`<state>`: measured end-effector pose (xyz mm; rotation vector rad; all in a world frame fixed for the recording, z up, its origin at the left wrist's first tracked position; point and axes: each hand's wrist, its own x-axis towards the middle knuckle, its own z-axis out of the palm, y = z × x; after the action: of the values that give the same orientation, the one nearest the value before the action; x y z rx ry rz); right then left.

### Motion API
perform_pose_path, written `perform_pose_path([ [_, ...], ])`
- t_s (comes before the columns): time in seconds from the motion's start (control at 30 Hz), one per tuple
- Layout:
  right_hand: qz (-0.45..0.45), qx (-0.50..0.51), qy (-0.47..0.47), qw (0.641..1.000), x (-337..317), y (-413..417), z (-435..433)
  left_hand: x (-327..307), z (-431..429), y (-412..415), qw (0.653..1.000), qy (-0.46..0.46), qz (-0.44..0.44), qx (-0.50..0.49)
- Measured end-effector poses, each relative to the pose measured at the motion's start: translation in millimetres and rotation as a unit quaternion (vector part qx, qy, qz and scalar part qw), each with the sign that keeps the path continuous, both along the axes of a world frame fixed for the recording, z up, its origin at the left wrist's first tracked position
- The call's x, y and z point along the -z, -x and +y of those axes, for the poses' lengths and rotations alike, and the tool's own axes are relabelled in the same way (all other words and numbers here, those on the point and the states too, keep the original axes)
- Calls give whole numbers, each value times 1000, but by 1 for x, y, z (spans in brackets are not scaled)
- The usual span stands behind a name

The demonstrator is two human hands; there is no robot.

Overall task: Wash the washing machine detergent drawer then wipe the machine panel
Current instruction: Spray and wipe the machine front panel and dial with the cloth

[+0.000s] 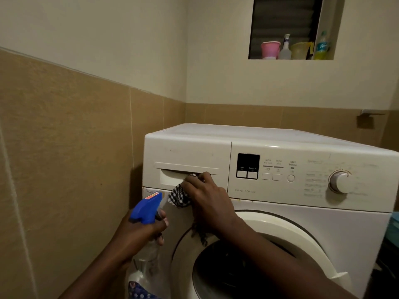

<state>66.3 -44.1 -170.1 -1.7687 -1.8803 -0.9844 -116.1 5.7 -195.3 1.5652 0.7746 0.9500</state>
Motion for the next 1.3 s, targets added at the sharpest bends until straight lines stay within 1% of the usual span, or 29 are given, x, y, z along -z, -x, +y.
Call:
perform_pose_path([
  [0.07,22,-49,21,998,3,-16,-15,3,-3,-2,1000,-1,-8,-1],
  [0.13,103,-105,12,989,7,-31,-32,5,-6,-6,1000,-1,-11,-2],
  [0.2,215,-154,-52,963,7,-42,-51,6,-11,-14,1000,0,-11,-2],
  [0.27,314,-176,-146,922,-2,-50,-72,4,-15,-24,1000,-11,-8,1],
  [0.33,361,-168,-232,887,-23,-60,-93,-2,-20,-37,1000,-25,-11,11],
  [0.37,362,-153,-281,876,-37,-69,-101,-6,-23,-43,999,-34,-13,20],
  [0.43,326,-103,-384,858,-67,-90,-112,-17,-31,-58,997,-58,-14,42],
  [0.47,300,-69,-420,854,-79,-102,-115,-24,-35,-66,996,-71,-18,49],
  [0.5,277,-33,-437,855,-88,-114,-116,-29,-39,-74,995,-82,-23,52],
  [0.53,263,3,-437,860,-93,-126,-115,-35,-43,-82,994,-91,-29,52],
  [0.6,261,59,-405,874,-91,-146,-113,-46,-49,-97,993,-97,-44,58],
  [0.67,267,92,-376,883,-80,-158,-112,-57,-55,-110,991,-94,-57,71],
  [0.73,265,111,-368,884,-73,-163,-112,-65,-59,-119,990,-82,-69,88],
  [0.83,279,112,-370,879,-72,-164,-114,-70,-64,-127,988,-75,-66,115],
  [0.97,291,110,-368,876,-73,-165,-118,-57,-68,-129,990,-81,-9,119],
  [1.07,296,106,-371,874,-73,-166,-120,-42,-69,-127,990,-53,18,130],
  [1.3,289,92,-365,880,-72,-168,-122,-18,-66,-118,990,21,50,129],
])
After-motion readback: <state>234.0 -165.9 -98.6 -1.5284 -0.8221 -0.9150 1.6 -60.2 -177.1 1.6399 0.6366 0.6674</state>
